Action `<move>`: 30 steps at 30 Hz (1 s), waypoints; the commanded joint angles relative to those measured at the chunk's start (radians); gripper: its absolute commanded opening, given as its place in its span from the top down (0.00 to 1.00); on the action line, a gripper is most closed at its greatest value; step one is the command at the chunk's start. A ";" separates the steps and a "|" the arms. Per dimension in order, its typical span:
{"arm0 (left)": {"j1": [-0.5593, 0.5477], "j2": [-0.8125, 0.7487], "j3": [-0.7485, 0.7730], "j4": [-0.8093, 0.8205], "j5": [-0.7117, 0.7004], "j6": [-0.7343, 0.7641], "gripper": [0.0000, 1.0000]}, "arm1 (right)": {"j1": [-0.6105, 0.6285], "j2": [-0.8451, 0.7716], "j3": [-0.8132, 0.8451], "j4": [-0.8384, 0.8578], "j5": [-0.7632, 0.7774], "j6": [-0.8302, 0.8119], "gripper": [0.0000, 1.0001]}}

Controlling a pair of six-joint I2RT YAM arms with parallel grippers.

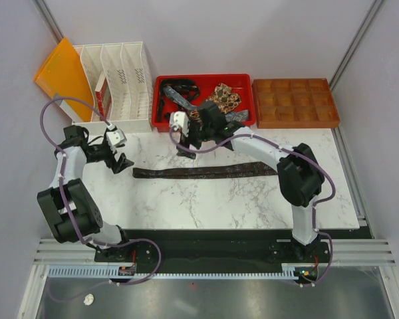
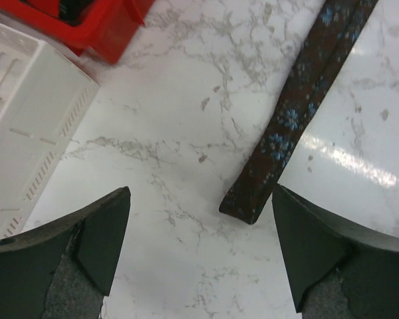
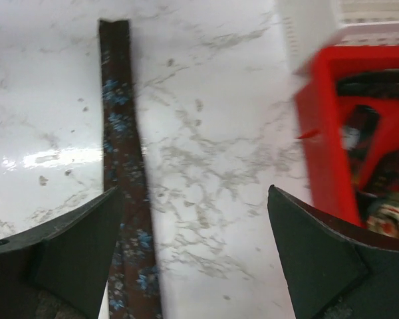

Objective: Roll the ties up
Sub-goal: Roll the tie at the center of the board.

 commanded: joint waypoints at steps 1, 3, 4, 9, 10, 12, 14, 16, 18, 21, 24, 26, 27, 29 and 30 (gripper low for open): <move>0.024 0.084 0.010 -0.173 -0.032 0.405 0.10 | 0.086 0.092 -0.036 -0.034 0.016 -0.194 0.08; 0.024 0.152 0.029 -0.226 -0.063 0.557 0.15 | 0.098 0.126 -0.016 -0.040 0.025 -0.205 0.21; 0.024 0.179 0.039 -0.237 -0.072 0.587 0.16 | 0.100 0.146 -0.005 -0.040 0.028 -0.209 0.25; 0.023 0.272 0.090 -0.283 -0.100 0.708 0.18 | 0.123 0.192 0.010 -0.043 0.027 -0.244 0.41; 0.021 0.280 0.089 -0.295 -0.104 0.734 0.17 | 0.125 0.200 0.009 -0.046 0.030 -0.251 0.41; 0.011 0.289 0.078 -0.296 -0.116 0.763 0.16 | 0.134 0.215 0.010 -0.051 0.031 -0.268 0.41; 0.006 0.308 0.084 -0.296 -0.113 0.759 0.16 | 0.137 0.228 0.022 -0.051 0.025 -0.263 0.41; 0.000 0.321 0.087 -0.296 -0.124 0.760 0.16 | 0.140 0.240 0.038 -0.057 0.012 -0.254 0.42; -0.002 0.338 0.093 -0.294 -0.127 0.759 0.16 | 0.143 0.246 0.047 -0.061 -0.011 -0.240 0.41; -0.009 0.351 0.095 -0.294 -0.129 0.763 0.17 | 0.149 0.257 0.059 -0.061 -0.025 -0.219 0.43; -0.018 0.372 0.110 -0.296 -0.127 0.756 0.18 | 0.149 0.277 0.076 -0.061 -0.030 -0.194 0.46; -0.025 0.381 0.124 -0.296 -0.127 0.750 0.18 | 0.149 0.280 0.087 -0.060 -0.030 -0.160 0.46; -0.025 0.386 0.125 -0.294 -0.127 0.748 0.19 | 0.149 0.274 0.087 -0.057 -0.033 -0.142 0.45; -0.029 0.387 0.128 -0.291 -0.123 0.746 0.19 | 0.148 0.254 0.081 -0.031 -0.042 -0.052 0.43; -0.031 0.389 0.127 -0.291 -0.120 0.746 0.20 | 0.148 0.234 0.078 -0.017 -0.057 -0.016 0.43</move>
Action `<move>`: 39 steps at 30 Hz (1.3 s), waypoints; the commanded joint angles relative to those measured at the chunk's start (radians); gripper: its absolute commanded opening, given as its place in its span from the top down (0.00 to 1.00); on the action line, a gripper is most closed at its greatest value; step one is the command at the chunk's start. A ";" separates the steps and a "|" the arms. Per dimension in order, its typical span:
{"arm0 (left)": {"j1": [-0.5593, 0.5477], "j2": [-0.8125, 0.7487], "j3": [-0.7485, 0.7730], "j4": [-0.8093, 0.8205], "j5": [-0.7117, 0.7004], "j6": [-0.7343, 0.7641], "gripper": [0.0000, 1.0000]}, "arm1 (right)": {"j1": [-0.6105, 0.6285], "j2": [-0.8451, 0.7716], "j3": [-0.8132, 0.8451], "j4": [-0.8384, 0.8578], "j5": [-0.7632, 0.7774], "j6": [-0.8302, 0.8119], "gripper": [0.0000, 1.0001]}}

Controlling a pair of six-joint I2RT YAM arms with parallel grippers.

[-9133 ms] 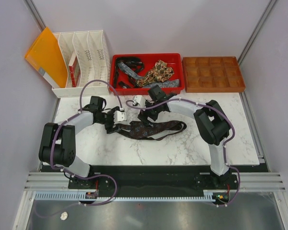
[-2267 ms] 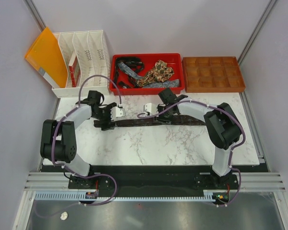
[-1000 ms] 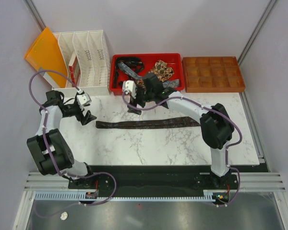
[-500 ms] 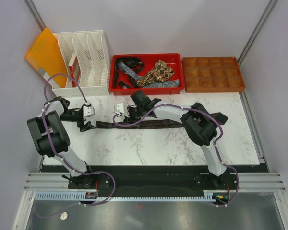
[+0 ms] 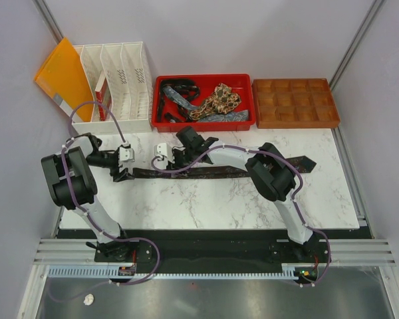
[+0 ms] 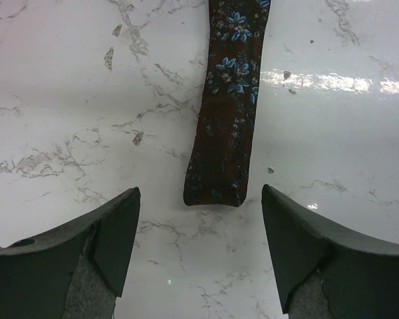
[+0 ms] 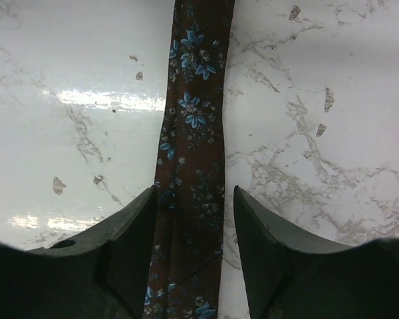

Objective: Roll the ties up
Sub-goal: Roll the tie at the center of the board.

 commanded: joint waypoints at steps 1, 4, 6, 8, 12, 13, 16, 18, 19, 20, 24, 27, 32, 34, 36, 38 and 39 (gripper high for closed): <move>-0.011 0.010 0.030 -0.011 0.016 0.098 0.20 | 0.004 -0.040 0.030 0.090 -0.076 0.180 0.43; -0.015 0.017 0.028 -0.010 0.013 0.100 0.22 | -0.001 -0.042 0.046 0.150 -0.096 0.361 0.45; -0.020 0.022 0.028 -0.008 0.008 0.100 0.25 | -0.004 -0.029 0.056 0.183 -0.107 0.500 0.50; -0.026 0.025 0.028 -0.007 0.008 0.097 0.26 | -0.007 -0.013 0.059 0.217 -0.119 0.609 0.56; -0.032 0.027 0.022 -0.007 0.007 0.095 0.27 | -0.007 0.023 0.057 0.259 -0.115 0.774 0.61; -0.035 0.027 0.022 -0.007 0.007 0.095 0.27 | -0.008 0.030 0.056 0.289 -0.115 0.814 0.62; -0.040 0.030 0.021 -0.004 0.005 0.091 0.29 | -0.015 0.056 0.050 0.354 -0.112 0.943 0.66; -0.041 0.033 0.022 -0.002 0.007 0.080 0.31 | -0.013 0.073 0.048 0.395 -0.105 1.001 0.68; -0.044 0.033 0.024 -0.002 0.007 0.078 0.32 | -0.013 0.081 0.050 0.404 -0.104 1.047 0.71; -0.046 0.033 0.022 0.002 0.005 0.078 0.33 | -0.013 0.096 0.054 0.411 -0.098 1.070 0.71; -0.050 0.030 0.019 0.004 0.001 0.072 0.35 | -0.015 0.118 0.050 0.427 -0.081 1.118 0.73; -0.053 0.025 0.010 0.010 -0.010 0.075 0.37 | -0.015 0.124 0.033 0.428 -0.078 1.129 0.75; -0.058 0.022 0.004 0.012 -0.029 0.077 0.43 | -0.016 0.141 0.016 0.423 -0.056 1.118 0.79; -0.063 0.016 0.001 0.012 -0.030 0.075 0.45 | -0.016 0.150 0.017 0.420 -0.047 1.112 0.80; -0.066 0.010 -0.001 0.012 -0.035 0.075 0.46 | -0.016 0.153 0.017 0.415 -0.041 1.101 0.82; -0.069 0.005 -0.001 0.012 -0.033 0.074 0.48 | -0.016 0.156 0.017 0.411 -0.036 1.089 0.83; -0.070 0.004 0.002 0.012 -0.032 0.065 0.48 | -0.016 0.158 0.019 0.402 -0.036 1.072 0.83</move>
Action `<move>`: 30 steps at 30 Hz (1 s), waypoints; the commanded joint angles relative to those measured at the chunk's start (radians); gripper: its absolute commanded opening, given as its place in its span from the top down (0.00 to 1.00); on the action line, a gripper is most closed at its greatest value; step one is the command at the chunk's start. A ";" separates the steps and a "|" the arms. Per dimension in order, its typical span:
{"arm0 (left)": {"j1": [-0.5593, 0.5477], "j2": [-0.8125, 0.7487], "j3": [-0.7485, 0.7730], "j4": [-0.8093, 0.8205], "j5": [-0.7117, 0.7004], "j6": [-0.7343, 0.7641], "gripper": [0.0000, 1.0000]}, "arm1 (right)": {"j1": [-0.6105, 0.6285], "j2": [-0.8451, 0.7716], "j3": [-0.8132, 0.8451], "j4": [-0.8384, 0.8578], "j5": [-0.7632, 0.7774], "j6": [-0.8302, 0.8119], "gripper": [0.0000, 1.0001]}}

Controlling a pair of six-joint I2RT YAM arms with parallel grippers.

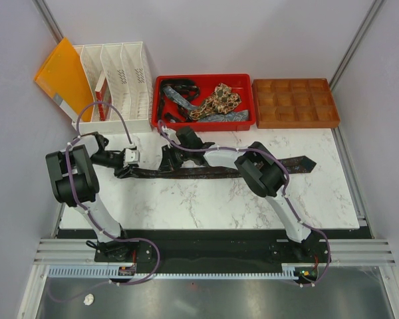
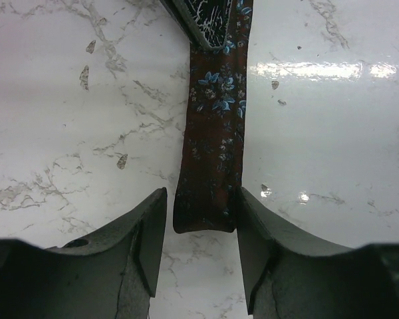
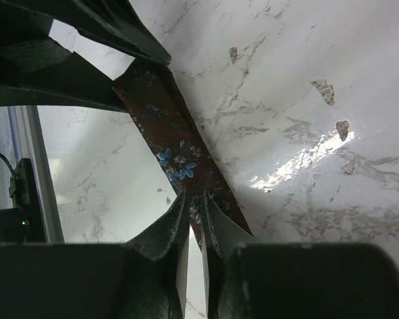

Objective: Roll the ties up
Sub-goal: Roll the tie at the center of the board.

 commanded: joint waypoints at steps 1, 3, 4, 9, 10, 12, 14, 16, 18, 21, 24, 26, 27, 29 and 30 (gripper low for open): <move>-0.010 -0.021 0.003 0.007 0.001 0.054 0.49 | -0.002 0.025 -0.004 0.010 0.020 -0.035 0.84; -0.011 -0.020 0.011 0.005 -0.003 0.040 0.49 | -0.002 0.023 0.001 -0.006 0.023 -0.052 0.85; -0.010 -0.020 0.014 0.005 -0.006 0.037 0.49 | -0.002 0.022 0.004 -0.011 0.024 -0.067 0.86; -0.010 -0.008 0.023 0.007 -0.037 0.009 0.40 | -0.001 0.009 0.009 -0.051 0.044 -0.114 0.88; -0.010 -0.005 0.026 0.007 -0.046 0.006 0.40 | 0.001 0.008 0.012 -0.056 0.049 -0.121 0.88; -0.010 0.003 0.032 0.005 -0.053 0.000 0.41 | -0.001 0.011 0.013 -0.066 0.060 -0.139 0.88; -0.010 0.002 0.034 0.005 -0.049 0.003 0.43 | 0.001 0.014 0.012 -0.071 0.064 -0.147 0.88; -0.011 -0.005 0.035 0.005 -0.037 0.003 0.46 | 0.001 0.017 0.012 -0.075 0.070 -0.150 0.88; -0.013 -0.011 0.034 0.005 -0.027 -0.002 0.48 | 0.002 0.017 0.012 -0.079 0.072 -0.151 0.89; -0.022 -0.038 0.032 -0.004 -0.005 -0.003 0.51 | 0.004 0.020 0.013 -0.077 0.072 -0.153 0.89; -0.039 -0.058 0.032 -0.010 0.023 -0.014 0.52 | 0.007 0.022 0.015 -0.077 0.070 -0.150 0.89; -0.060 -0.069 0.043 -0.012 0.056 -0.046 0.53 | 0.010 0.022 0.016 -0.076 0.067 -0.142 0.89; -0.077 -0.072 0.048 -0.013 0.079 -0.055 0.53 | 0.008 0.020 0.016 -0.075 0.067 -0.139 0.89; -0.097 -0.081 0.052 -0.013 0.092 -0.071 0.54 | 0.008 0.018 0.016 -0.074 0.063 -0.136 0.89; -0.123 -0.083 0.054 -0.012 0.101 -0.077 0.55 | 0.008 0.017 0.015 -0.072 0.061 -0.135 0.89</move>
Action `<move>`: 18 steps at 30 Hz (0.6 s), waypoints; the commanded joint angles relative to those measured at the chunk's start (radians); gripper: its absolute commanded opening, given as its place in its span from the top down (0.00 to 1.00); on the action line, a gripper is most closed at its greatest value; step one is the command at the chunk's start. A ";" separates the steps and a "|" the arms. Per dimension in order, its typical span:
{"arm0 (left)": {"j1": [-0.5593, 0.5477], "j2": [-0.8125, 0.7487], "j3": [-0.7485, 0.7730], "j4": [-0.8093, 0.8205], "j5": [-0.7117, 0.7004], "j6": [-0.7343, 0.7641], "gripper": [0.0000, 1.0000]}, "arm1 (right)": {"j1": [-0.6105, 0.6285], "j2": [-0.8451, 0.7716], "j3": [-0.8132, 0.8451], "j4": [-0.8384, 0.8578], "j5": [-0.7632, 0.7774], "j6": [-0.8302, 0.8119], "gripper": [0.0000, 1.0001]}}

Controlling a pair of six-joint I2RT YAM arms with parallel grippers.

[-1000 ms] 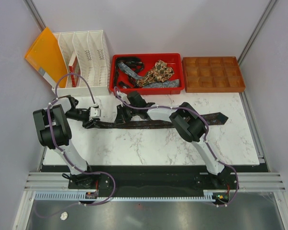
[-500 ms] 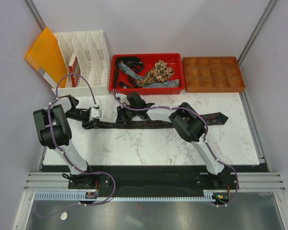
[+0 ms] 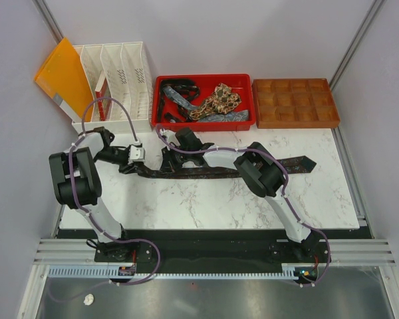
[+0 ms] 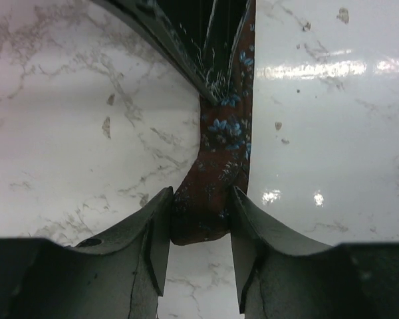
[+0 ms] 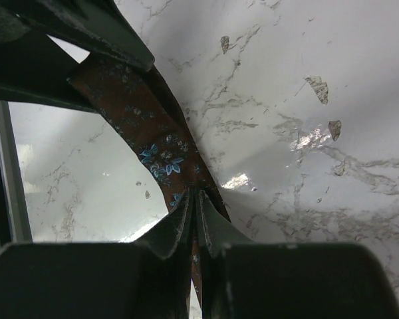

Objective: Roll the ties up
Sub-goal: Roll the tie at the center of the board.

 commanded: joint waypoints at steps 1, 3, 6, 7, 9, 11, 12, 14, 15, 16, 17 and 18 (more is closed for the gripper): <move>-0.066 -0.045 0.042 -0.013 0.097 -0.063 0.55 | 0.006 0.002 0.010 -0.046 0.040 -0.017 0.89; -0.101 -0.039 0.049 -0.008 0.100 -0.080 0.57 | 0.006 0.000 0.008 -0.043 0.039 -0.016 0.89; -0.135 -0.019 0.063 -0.002 0.094 -0.118 0.61 | 0.006 0.000 0.005 -0.040 0.039 -0.010 0.89; -0.143 -0.013 0.071 -0.001 0.091 -0.136 0.61 | 0.006 0.002 0.004 -0.040 0.039 -0.004 0.89; -0.153 -0.004 0.075 0.007 0.081 -0.143 0.62 | 0.003 -0.004 -0.007 -0.034 0.029 0.004 0.89; -0.158 0.001 0.072 0.019 0.074 -0.153 0.63 | -0.002 -0.011 -0.015 -0.014 0.016 0.024 0.89; -0.158 0.005 0.072 0.021 0.066 -0.155 0.64 | -0.005 -0.014 -0.025 -0.002 0.011 0.035 0.89; -0.166 0.010 0.069 0.022 0.055 -0.155 0.65 | -0.013 -0.018 -0.032 0.027 0.003 0.068 0.89; -0.170 0.010 0.063 0.028 0.043 -0.155 0.65 | -0.016 -0.018 -0.038 0.041 -0.013 0.082 0.89; -0.175 0.010 0.058 0.033 0.040 -0.163 0.66 | -0.016 -0.018 -0.042 0.068 -0.020 0.096 0.89; -0.184 0.010 0.057 0.035 0.038 -0.167 0.66 | -0.017 -0.021 -0.042 0.073 -0.021 0.105 0.88; -0.192 0.010 0.051 0.045 0.032 -0.173 0.66 | -0.019 -0.020 -0.042 0.076 -0.027 0.110 0.88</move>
